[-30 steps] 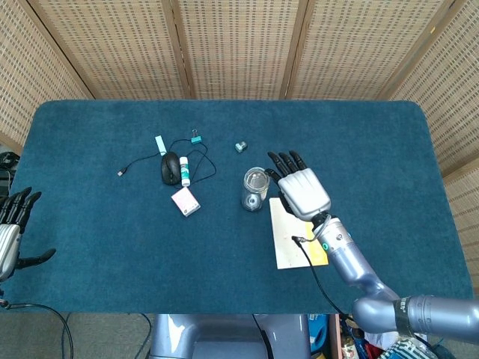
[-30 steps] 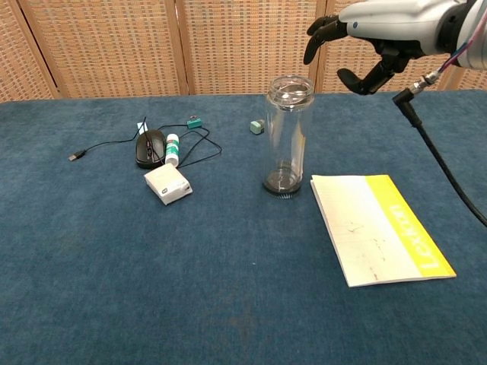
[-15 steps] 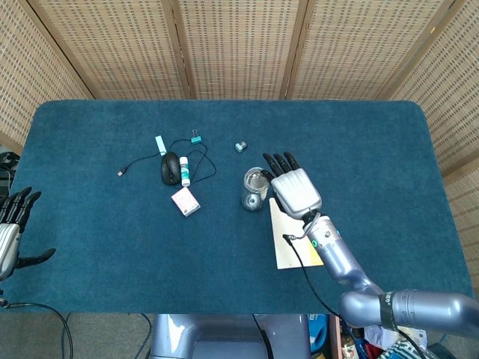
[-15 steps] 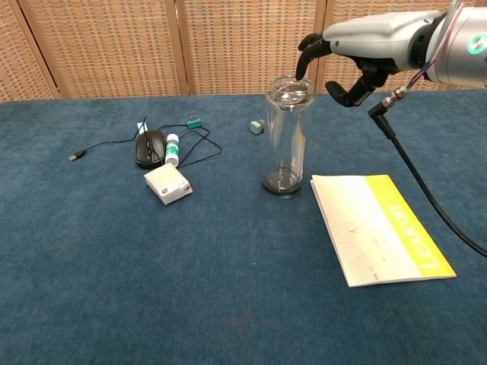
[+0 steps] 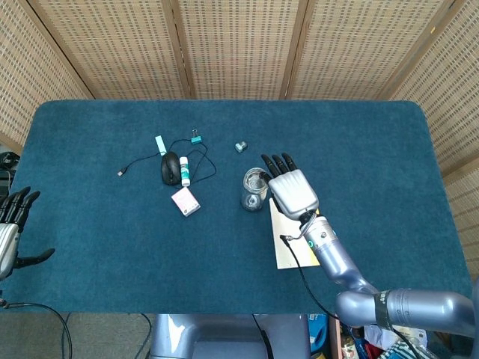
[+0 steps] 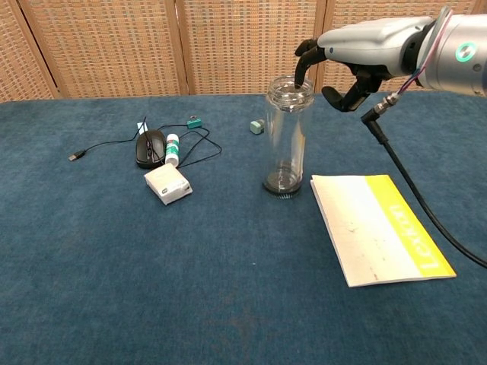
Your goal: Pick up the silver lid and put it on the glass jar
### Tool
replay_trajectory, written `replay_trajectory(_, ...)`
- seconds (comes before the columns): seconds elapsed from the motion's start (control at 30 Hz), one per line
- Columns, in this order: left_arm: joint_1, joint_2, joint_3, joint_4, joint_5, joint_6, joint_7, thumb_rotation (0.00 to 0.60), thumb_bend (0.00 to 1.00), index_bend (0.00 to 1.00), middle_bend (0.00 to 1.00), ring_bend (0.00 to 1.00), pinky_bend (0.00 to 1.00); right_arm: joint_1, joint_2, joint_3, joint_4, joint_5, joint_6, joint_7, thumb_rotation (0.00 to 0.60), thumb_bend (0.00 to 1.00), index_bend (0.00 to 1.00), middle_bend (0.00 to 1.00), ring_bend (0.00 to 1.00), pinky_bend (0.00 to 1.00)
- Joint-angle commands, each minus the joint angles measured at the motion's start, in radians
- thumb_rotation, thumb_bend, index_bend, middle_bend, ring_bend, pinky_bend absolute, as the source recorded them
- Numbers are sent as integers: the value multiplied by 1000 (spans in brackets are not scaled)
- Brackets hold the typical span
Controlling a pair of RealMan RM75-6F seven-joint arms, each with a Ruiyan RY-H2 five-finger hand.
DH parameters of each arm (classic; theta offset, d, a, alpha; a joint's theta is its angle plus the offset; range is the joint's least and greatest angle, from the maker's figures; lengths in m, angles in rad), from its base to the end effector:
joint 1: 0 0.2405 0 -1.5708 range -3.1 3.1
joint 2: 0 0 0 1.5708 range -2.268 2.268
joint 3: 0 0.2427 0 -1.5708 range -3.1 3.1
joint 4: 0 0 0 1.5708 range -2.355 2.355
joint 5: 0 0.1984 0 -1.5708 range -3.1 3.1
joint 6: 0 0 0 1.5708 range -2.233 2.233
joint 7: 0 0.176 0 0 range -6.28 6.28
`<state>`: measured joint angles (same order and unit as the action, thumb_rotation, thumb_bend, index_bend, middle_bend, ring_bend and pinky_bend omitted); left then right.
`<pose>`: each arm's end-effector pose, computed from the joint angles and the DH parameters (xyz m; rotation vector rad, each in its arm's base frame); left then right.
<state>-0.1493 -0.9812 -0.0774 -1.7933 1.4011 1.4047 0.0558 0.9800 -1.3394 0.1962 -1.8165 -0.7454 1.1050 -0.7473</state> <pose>-0.2716 0.2312 0.1852 -1.3875 -0.9377 -0.8755 -0.0553 -0.3743 0.0429 1.8730 -0.7016 0.8233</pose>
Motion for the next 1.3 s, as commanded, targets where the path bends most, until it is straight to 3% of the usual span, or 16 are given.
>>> replay_trajectory(0.03, 0, 1, -1, 0, -1, 0, -2, 600, 50, 0, 0, 0, 0, 1, -4, 1, 2, 11, 1, -1, 600, 824, 282, 0, 0, 0)
replay_trajectory(0.77, 0, 1, 0, 3, 1, 0, -8, 600, 50, 0, 0, 0, 0, -6, 8, 17, -33, -37, 28, 36, 600, 824, 280, 0, 0, 0)
replay_trajectory(0.93, 1, 4, -1, 3, 2, 3, -16, 600, 50, 0, 0, 0, 0, -43, 61, 30, -91, -123, 68, 96, 600, 815, 193, 0, 0, 0)
replay_trajectory(0.97, 1, 4, -1, 4, 2, 3, -18, 600, 50, 0, 0, 0, 0, -58, 81, 28, -107, -153, 79, 114, 600, 791, 171, 0, 0, 0)
replay_trajectory(1.0, 2, 5, -1, 5, 2, 4, -21, 600, 49, 0, 0, 0, 0, -76, 101, 26, -124, -186, 93, 138, 600, 706, 135, 0, 0, 0)
replay_trajectory(1.13, 5, 8, 1, 7, 11, 8, -33, 600, 50, 0, 0, 0, 0, -194, 203, -15, -182, -381, 183, 280, 600, 158, 19, 0, 0, 0)
replay_trajectory(1.2, 7, 8, 2, 9, 16, 14, -39, 600, 49, 0, 0, 0, 0, -265, 247, -54, -184, -483, 243, 354, 600, 43, 1, 0, 0, 0)
replay_trajectory(1.3, 9, 5, 4, 10, 22, 18, -39, 600, 50, 0, 0, 0, 0, -375, 289, -124, -157, -626, 337, 477, 600, 1, 0, 0, 0, 0)
